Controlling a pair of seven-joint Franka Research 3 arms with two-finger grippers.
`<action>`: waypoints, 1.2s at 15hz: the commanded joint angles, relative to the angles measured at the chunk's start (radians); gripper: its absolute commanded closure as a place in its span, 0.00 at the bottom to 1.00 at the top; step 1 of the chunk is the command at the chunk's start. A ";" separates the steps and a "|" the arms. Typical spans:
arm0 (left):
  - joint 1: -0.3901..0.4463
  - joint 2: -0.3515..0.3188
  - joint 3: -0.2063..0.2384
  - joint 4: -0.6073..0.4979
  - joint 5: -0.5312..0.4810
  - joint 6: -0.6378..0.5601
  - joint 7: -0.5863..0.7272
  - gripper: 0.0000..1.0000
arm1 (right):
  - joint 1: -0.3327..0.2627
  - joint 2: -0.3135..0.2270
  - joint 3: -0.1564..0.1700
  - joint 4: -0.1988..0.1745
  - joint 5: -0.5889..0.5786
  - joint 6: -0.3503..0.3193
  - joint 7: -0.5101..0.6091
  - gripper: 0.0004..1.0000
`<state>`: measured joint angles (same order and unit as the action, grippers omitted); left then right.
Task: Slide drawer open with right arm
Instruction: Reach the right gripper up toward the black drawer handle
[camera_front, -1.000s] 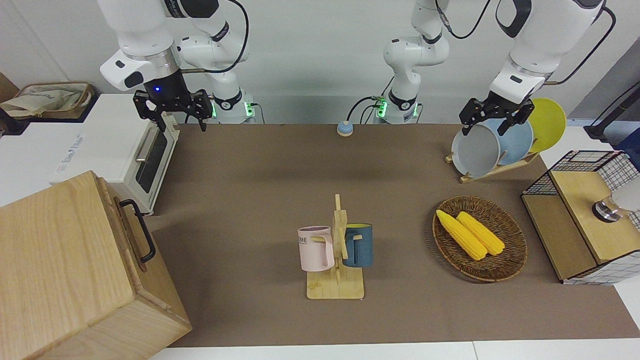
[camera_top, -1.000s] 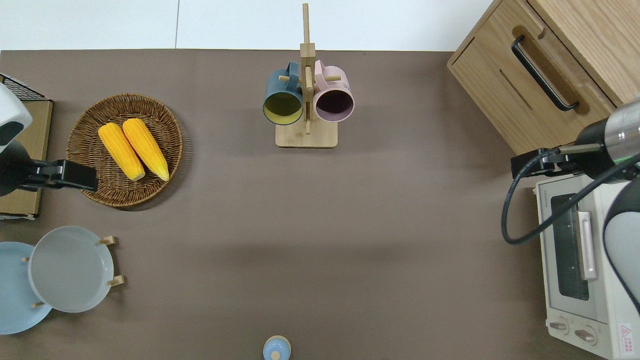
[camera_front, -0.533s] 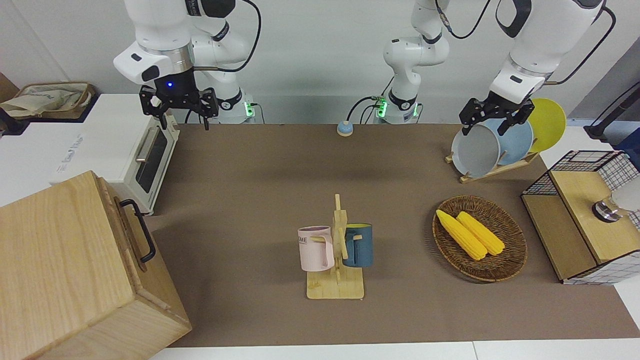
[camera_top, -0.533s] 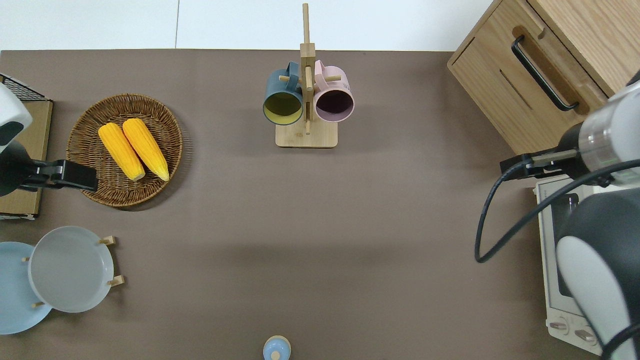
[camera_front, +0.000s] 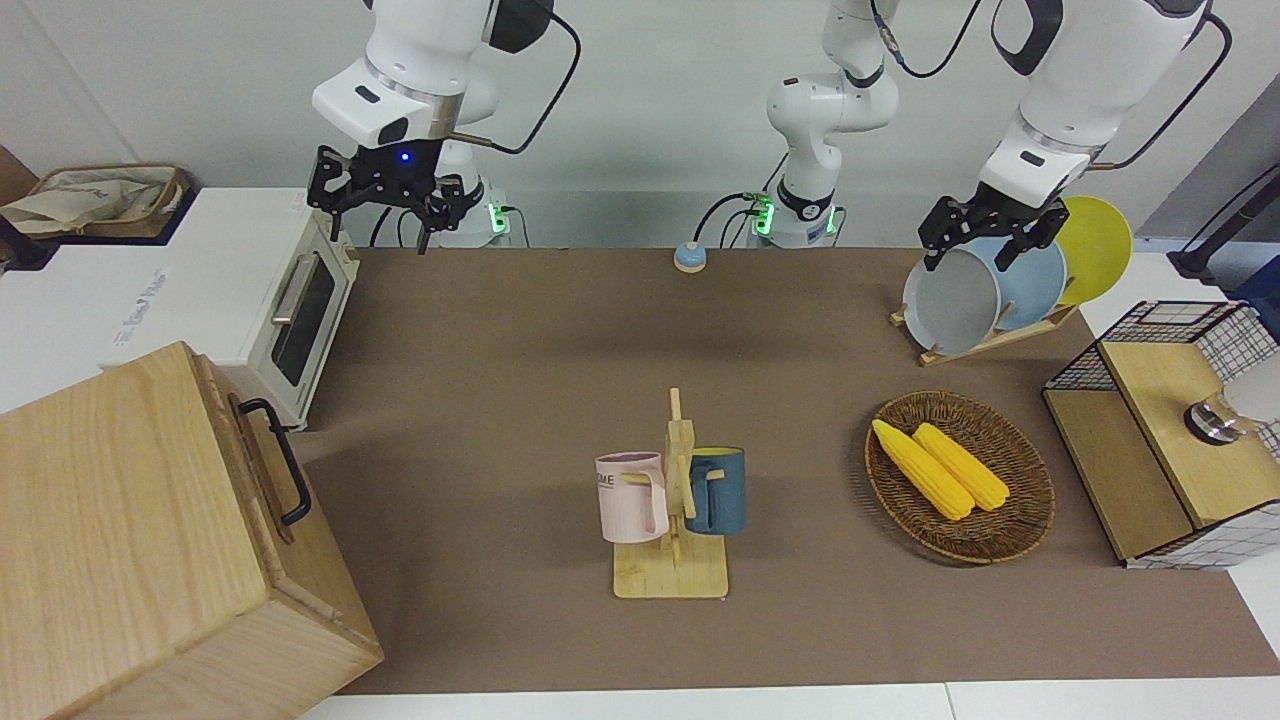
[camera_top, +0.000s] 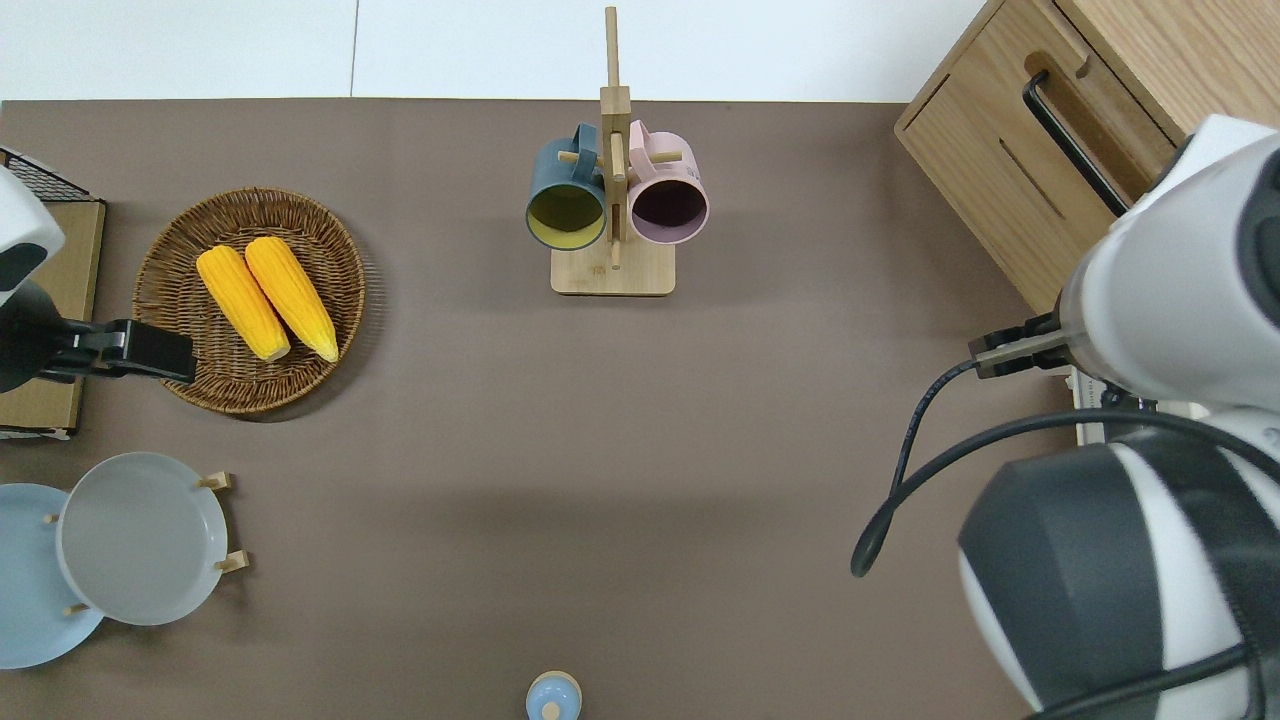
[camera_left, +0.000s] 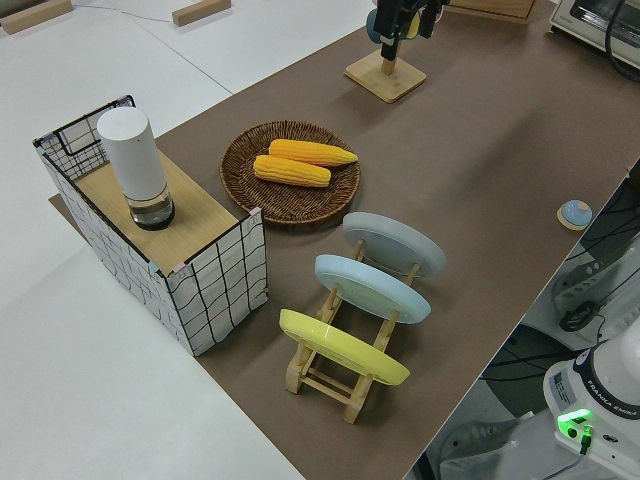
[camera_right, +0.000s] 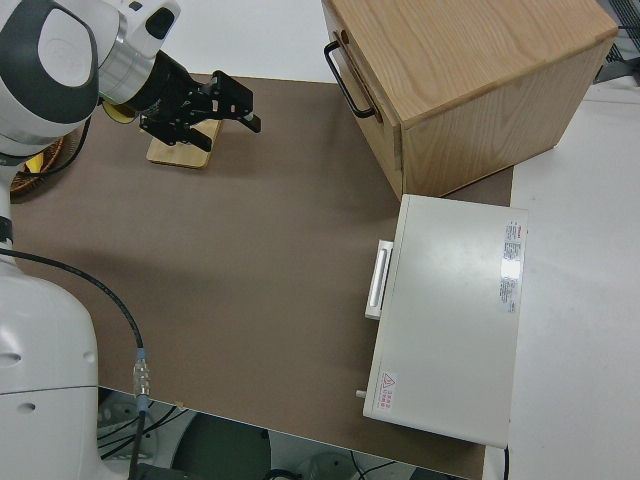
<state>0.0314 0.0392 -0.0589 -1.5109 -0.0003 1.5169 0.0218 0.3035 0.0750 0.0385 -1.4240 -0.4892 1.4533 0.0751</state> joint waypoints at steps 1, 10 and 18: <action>0.005 0.011 -0.007 0.026 0.017 -0.020 0.009 0.01 | 0.051 0.026 0.017 -0.024 -0.159 -0.025 0.044 0.02; 0.005 0.011 -0.007 0.026 0.017 -0.020 0.009 0.01 | 0.146 0.123 0.027 -0.147 -0.598 0.005 0.149 0.02; 0.005 0.013 -0.007 0.026 0.017 -0.020 0.009 0.01 | 0.112 0.190 0.026 -0.228 -0.876 0.188 0.219 0.02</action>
<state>0.0315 0.0392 -0.0589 -1.5109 -0.0003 1.5169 0.0218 0.4472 0.2425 0.0601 -1.6318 -1.2798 1.5717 0.2572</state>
